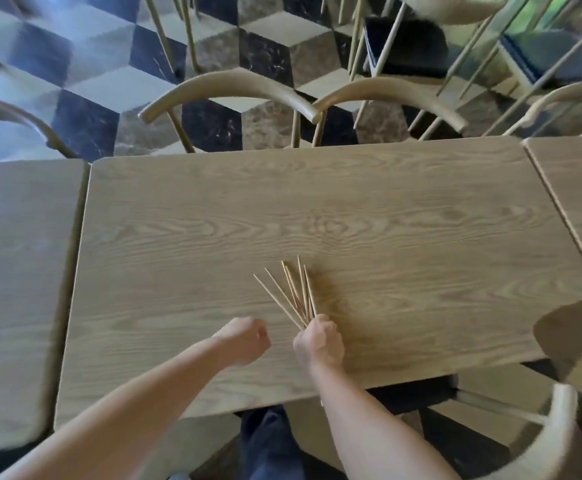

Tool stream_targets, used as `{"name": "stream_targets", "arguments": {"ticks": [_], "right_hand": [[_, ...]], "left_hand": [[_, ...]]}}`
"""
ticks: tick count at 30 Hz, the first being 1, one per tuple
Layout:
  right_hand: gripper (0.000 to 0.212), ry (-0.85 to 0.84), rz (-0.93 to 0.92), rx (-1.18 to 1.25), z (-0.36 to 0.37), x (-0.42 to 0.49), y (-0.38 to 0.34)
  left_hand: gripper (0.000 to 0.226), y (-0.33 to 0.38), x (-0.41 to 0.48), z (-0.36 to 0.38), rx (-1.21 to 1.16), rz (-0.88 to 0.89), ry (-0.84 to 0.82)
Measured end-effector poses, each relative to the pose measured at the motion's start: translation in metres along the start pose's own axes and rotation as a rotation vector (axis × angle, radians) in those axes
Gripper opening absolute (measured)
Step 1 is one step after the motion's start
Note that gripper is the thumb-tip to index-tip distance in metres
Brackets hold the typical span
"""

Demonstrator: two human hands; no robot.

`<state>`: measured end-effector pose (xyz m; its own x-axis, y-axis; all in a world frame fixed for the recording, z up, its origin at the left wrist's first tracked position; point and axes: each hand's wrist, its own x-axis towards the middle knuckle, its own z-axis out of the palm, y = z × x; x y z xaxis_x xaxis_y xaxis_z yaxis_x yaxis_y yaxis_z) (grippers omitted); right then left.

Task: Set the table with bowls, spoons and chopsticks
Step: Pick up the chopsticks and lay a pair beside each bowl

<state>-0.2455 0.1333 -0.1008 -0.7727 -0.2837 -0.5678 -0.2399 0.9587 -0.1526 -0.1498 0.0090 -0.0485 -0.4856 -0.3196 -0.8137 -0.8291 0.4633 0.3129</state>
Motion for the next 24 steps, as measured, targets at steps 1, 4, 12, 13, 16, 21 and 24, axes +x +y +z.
{"name": "stream_targets", "arguments": {"ticks": [1,4,12,13,16,21,24], "right_hand": [[0.028,-0.003,0.001,0.009,-0.003,-0.001,-0.001],[0.035,-0.046,0.095,0.112,-0.006,-0.008,-0.015],[0.037,-0.221,-0.218,0.296,0.014,-0.116,-0.111],[0.036,-0.303,-0.293,0.298,0.024,-0.139,-0.129],[0.029,-0.550,-0.380,0.405,0.045,-0.218,-0.172],[0.017,-0.773,-0.576,0.408,0.083,-0.320,-0.205],[0.029,-0.925,-0.599,0.473,0.106,-0.369,-0.227]], "left_hand": [[0.025,-0.002,-0.002,-0.001,-0.107,-0.023,0.003],[0.019,-0.016,-0.013,-0.008,-0.344,-0.060,-0.015],[0.041,-0.088,-0.080,-0.018,-1.039,-0.057,0.103],[0.043,-0.104,-0.091,-0.018,-1.125,-0.069,0.161],[0.042,-0.167,-0.131,-0.014,-1.372,-0.063,0.310],[0.045,-0.286,-0.224,0.010,-1.623,-0.012,0.375],[0.042,-0.341,-0.270,0.026,-1.756,0.019,0.491]]}}
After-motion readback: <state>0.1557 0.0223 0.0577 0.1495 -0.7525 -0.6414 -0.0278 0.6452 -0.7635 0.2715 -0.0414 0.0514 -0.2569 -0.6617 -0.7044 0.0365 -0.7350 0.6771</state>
